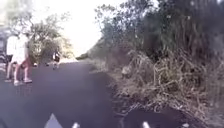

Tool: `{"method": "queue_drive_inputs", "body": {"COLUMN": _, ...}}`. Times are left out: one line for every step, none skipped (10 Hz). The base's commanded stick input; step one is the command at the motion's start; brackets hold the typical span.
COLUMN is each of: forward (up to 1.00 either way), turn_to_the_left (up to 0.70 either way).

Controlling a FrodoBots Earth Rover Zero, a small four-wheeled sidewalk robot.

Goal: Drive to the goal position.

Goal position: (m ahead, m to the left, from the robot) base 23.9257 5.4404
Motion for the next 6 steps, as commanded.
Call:
{"method": "queue_drive_inputs", "body": {"forward": 0.82, "turn_to_the_left": 0.33}}
{"method": "queue_drive_inputs", "body": {"forward": 0.82, "turn_to_the_left": 0.33}}
{"method": "queue_drive_inputs", "body": {"forward": 0.82, "turn_to_the_left": 0.00}}
{"method": "queue_drive_inputs", "body": {"forward": 0.82, "turn_to_the_left": 0.00}}
{"method": "queue_drive_inputs", "body": {"forward": 0.82, "turn_to_the_left": 0.00}}
{"method": "queue_drive_inputs", "body": {"forward": 0.82, "turn_to_the_left": 0.00}}
